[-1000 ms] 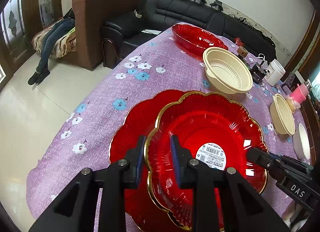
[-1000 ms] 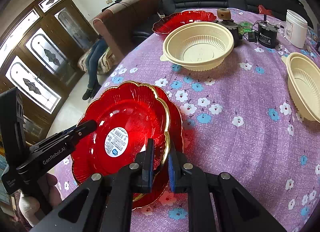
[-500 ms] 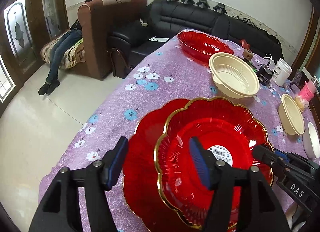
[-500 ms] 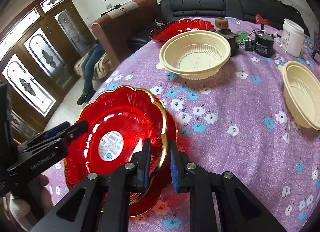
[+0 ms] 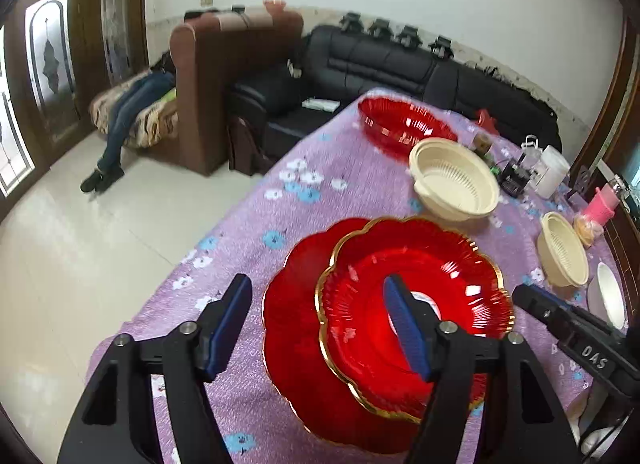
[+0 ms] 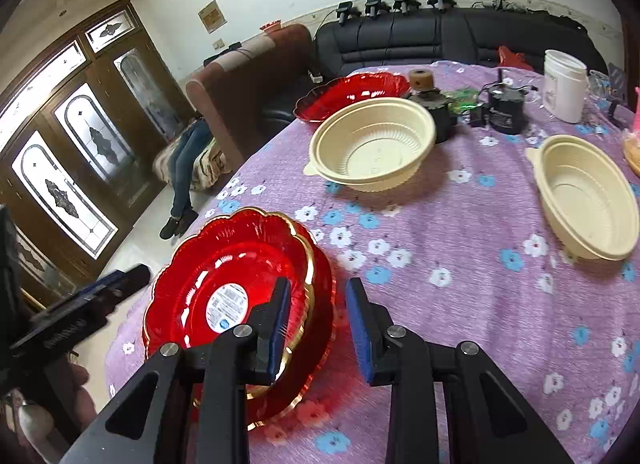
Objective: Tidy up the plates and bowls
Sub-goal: 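Lower the red sticker plate onto the white plate stack, open right gripper, then move the right gripper to the cream plastic bowl and grasp its rim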
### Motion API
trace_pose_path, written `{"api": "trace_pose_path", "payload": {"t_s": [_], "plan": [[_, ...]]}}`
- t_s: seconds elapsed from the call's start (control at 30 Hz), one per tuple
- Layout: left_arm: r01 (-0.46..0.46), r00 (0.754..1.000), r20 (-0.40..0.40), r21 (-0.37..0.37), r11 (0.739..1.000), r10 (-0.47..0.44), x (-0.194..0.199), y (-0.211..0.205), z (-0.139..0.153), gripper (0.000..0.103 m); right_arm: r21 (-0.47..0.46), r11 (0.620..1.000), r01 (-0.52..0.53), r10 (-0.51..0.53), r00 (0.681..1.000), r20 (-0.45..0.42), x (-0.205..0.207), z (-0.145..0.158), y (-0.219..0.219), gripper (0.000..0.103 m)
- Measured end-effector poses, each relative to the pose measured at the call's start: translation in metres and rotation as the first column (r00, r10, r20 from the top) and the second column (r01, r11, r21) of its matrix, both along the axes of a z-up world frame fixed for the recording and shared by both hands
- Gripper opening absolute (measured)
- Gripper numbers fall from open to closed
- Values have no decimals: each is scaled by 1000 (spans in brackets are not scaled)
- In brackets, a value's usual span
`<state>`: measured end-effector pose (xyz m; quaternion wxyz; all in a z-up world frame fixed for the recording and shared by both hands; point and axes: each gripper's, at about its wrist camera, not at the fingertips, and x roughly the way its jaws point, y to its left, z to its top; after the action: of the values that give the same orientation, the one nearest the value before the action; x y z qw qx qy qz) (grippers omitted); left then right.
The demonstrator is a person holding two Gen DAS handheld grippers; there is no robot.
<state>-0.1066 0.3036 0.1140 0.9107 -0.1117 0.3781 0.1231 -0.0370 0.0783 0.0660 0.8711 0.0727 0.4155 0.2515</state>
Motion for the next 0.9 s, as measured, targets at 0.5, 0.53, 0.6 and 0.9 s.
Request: {"api": "trace_pose_path", "payload": {"t_s": [0.5,0.53,0.6,0.9], "plan": [[168,972,154,66,984,-176,-32,-85,53,86,-1,988,152,-152,988,0,-25,-4,-107,33],[185,970,149,66,981,-193,-31,-92,51,86,5,984,180,-180,984,-9,-25,-6,-120,33],[208,967,139,66,976,-215,-30,-102,48,86,18,975,223,-222,975,-29,-22,-10,-139,33],[277,954,97,69,958,-283,-25,-129,34,86,109,892,438,-420,894,-153,13,-29,-212,32]]}}
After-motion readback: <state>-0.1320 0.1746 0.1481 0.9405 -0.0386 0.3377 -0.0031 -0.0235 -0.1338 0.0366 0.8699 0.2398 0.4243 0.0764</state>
